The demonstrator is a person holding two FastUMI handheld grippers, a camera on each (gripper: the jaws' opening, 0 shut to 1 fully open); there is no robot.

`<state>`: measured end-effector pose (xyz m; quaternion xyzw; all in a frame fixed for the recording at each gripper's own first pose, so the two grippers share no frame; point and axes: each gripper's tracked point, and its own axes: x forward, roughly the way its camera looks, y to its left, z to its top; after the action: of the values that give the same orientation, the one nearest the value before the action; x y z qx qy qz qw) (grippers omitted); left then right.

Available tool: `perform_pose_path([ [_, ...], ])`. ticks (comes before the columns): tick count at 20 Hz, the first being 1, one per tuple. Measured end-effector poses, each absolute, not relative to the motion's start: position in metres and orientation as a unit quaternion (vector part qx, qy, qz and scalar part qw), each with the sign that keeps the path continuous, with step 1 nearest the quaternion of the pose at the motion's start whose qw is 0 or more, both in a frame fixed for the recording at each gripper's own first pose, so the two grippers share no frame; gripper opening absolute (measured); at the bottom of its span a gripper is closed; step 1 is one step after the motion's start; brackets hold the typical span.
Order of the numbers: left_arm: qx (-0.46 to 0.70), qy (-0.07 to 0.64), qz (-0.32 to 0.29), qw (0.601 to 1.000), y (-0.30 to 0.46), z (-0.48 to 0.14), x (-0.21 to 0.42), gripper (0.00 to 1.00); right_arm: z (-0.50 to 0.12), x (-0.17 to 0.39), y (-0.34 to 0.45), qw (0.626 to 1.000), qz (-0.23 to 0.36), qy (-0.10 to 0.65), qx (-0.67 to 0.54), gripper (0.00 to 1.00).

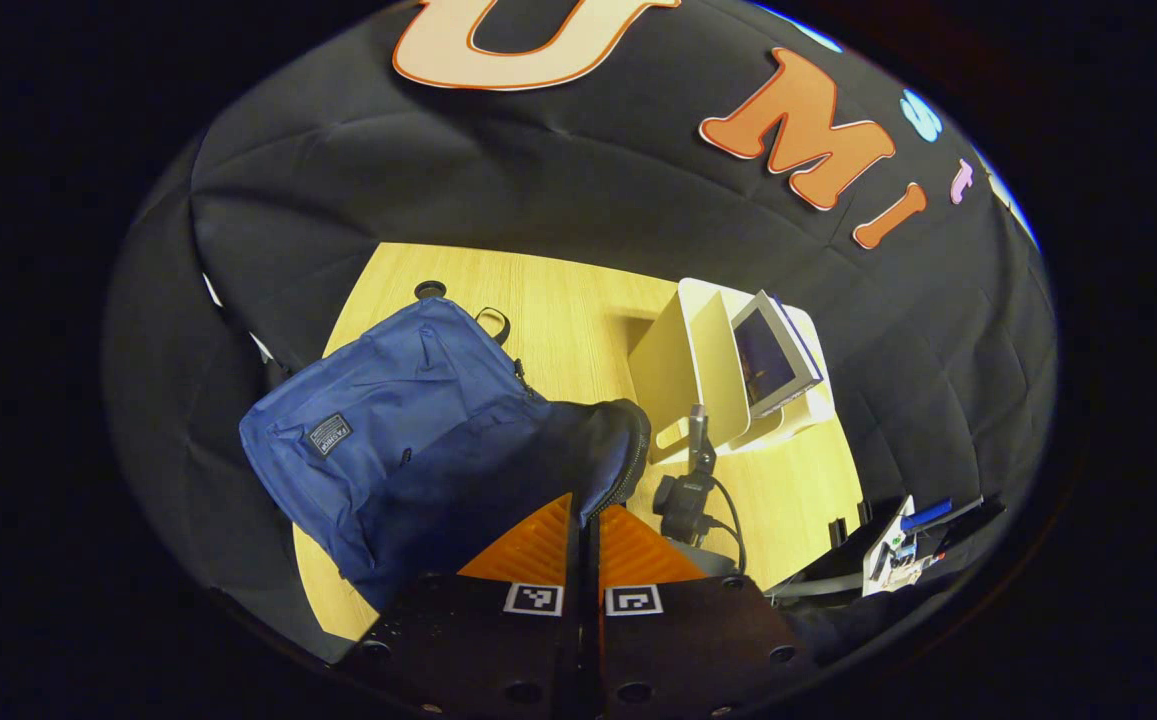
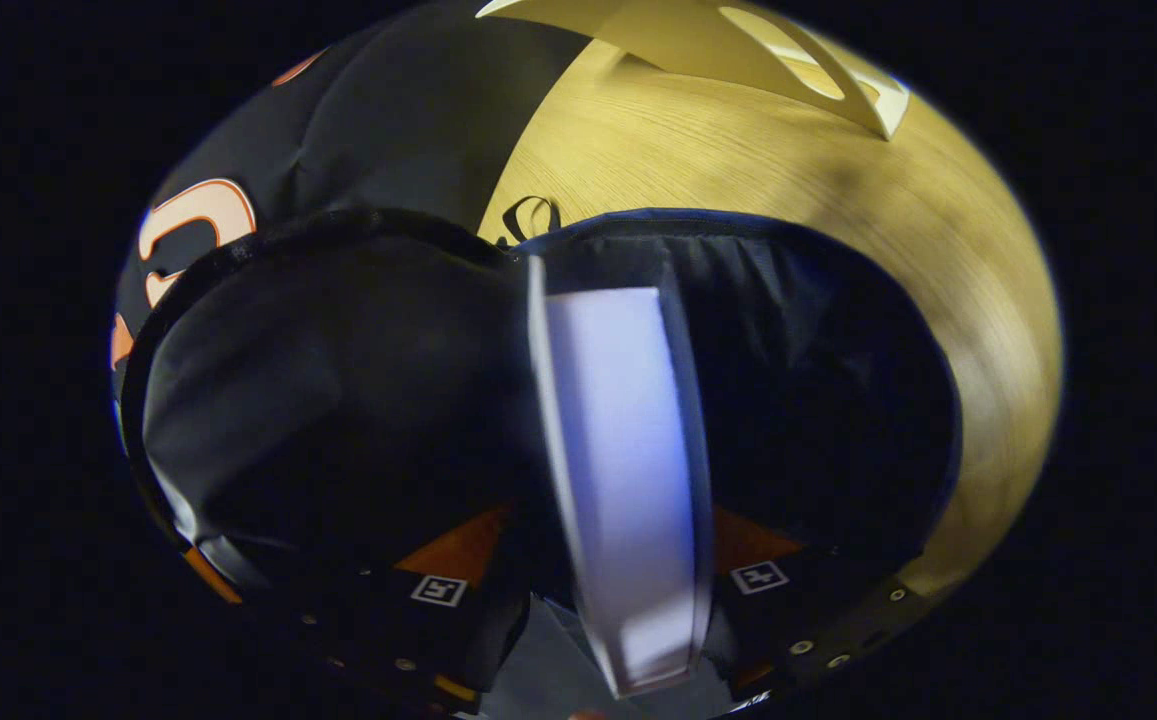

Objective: Open the schoolbag, grab two books from the bookshelf and put them into the schoolbag.

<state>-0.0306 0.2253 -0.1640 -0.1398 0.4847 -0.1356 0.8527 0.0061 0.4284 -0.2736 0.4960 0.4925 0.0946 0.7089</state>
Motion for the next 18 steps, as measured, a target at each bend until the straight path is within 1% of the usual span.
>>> perform_pose_path([
  [1, -0.141, 0.484, -0.135, 0.853, 0.225, -0.163, -0.031, 0.01, -0.266, 0.005, 0.42, 0.713, 0.097, 0.489, 0.493, 0.87],
  [3, -0.146, 0.484, -0.133, 0.852, 0.227, -0.164, -0.03, 0.01, -0.255, -0.004, 0.407, 0.719, 0.101, 0.495, 0.477, 0.94],
  [4, -0.15, 0.486, -0.131, 0.851, 0.226, -0.166, -0.03, 0.01, -0.251, -0.006, 0.4, 0.72, 0.097, 0.5, 0.471, 0.96],
  [6, -0.156, 0.488, -0.129, 0.849, 0.226, -0.17, -0.029, 0.01, -0.241, -0.012, 0.386, 0.719, 0.099, 0.504, 0.468, 0.97],
  [8, -0.159, 0.488, -0.128, 0.849, 0.226, -0.172, -0.029, 0.01, -0.23, -0.012, 0.37, 0.726, 0.099, 0.496, 0.467, 0.98],
  [9, -0.163, 0.487, -0.127, 0.849, 0.225, -0.172, -0.028, 0.01, -0.217, -0.01, 0.364, 0.726, 0.11, 0.487, 0.473, 0.97],
  [11, -0.166, 0.486, -0.124, 0.849, 0.227, -0.173, -0.029, 0.01, -0.203, -0.005, 0.348, 0.74, 0.122, 0.472, 0.464, 0.97],
  [15, -0.164, 0.486, -0.122, 0.849, 0.224, -0.177, -0.03, 0.01, -0.174, -0.003, 0.288, 0.8, 0.115, 0.434, 0.398, 0.97],
  [18, -0.159, 0.487, -0.122, 0.85, 0.223, -0.177, -0.031, 0.01, -0.15, -0.004, 0.222, 0.857, 0.087, 0.405, 0.307, 0.96],
])
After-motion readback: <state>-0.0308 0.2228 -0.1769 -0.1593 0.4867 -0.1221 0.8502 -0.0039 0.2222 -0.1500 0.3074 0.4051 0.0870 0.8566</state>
